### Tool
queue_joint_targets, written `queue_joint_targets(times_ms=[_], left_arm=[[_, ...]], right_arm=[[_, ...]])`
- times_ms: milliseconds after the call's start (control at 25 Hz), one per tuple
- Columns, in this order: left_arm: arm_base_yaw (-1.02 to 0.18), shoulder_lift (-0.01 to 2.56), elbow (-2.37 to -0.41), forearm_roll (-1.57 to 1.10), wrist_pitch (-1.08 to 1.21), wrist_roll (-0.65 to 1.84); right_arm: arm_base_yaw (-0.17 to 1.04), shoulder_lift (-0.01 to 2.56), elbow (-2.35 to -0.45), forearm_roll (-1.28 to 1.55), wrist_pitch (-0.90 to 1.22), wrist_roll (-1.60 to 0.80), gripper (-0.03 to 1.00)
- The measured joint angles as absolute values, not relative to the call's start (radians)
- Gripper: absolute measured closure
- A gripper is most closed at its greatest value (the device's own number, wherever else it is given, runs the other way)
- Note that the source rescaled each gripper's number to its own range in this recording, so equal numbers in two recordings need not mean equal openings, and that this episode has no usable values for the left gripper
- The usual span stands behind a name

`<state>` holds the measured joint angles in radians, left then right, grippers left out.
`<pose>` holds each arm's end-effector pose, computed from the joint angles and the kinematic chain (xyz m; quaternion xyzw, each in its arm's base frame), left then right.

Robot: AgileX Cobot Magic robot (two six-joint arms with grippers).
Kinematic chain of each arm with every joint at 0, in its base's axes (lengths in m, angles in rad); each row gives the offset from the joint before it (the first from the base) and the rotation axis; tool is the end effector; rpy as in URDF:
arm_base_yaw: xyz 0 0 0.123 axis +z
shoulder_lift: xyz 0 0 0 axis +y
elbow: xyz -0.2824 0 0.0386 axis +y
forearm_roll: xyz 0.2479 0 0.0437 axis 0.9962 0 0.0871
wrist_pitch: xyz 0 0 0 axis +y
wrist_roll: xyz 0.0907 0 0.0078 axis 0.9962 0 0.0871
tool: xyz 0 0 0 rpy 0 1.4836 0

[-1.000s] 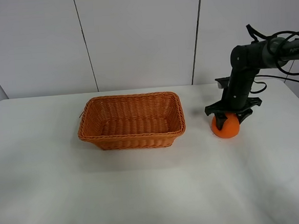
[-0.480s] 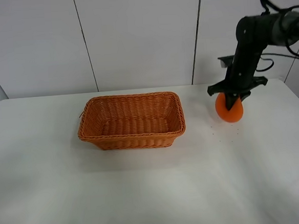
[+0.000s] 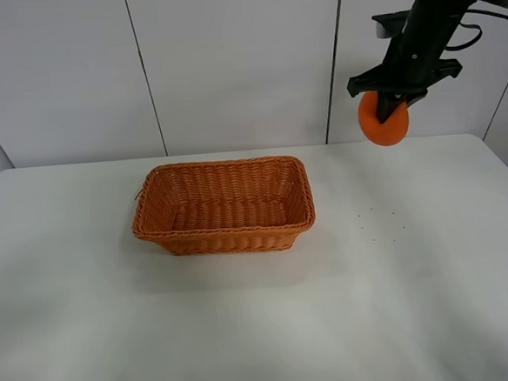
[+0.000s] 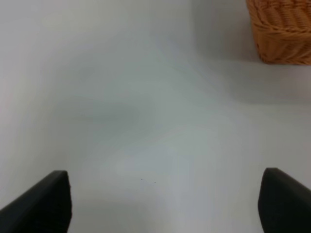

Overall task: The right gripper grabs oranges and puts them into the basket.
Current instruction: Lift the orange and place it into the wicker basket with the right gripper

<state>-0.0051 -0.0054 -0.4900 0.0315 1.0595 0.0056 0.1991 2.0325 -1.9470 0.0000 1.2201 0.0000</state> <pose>-0.0045 0.0025 0.2745 0.0040 0.8540 0.0159 0.5200 0.4336 0.0875 0.2955 -0.0978 0.9796 0.0174 0.1744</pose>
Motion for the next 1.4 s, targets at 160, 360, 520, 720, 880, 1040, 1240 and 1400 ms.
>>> queue_joint_targets(times_ms=[160, 360, 520, 720, 880, 1040, 1240, 1400], left_arm=[[-0.005, -0.005, -0.490, 0.031, 1.060, 0.006], [-0.005, -0.005, -0.490, 0.031, 1.060, 0.006], [-0.005, -0.005, -0.490, 0.031, 1.060, 0.006], [-0.005, -0.005, -0.490, 0.031, 1.060, 0.006], [-0.005, -0.005, -0.490, 0.031, 1.060, 0.006], [-0.005, -0.005, -0.490, 0.031, 1.060, 0.006], [-0.005, -0.005, -0.490, 0.031, 1.060, 0.006], [-0.005, -0.005, -0.490, 0.031, 1.060, 0.006]], right_arm=[[0.330, 2.017, -1.956, 0.000, 1.222, 0.000, 0.97], [0.489, 2.045, -1.957, 0.007, 1.211, 0.000, 0.97], [0.576, 2.110, -1.957, 0.009, 1.100, 0.000, 0.97], [0.603, 2.236, -1.957, 0.000, 0.930, 0.000, 0.97], [0.603, 2.320, -1.957, 0.000, 0.880, 0.000, 0.97], [0.603, 2.338, -1.958, 0.000, 0.881, 0.000, 0.74], [0.603, 2.338, -1.998, 0.013, 0.950, 0.000, 0.07], [0.603, 2.338, -2.087, 0.014, 1.055, -0.008, -0.02]])
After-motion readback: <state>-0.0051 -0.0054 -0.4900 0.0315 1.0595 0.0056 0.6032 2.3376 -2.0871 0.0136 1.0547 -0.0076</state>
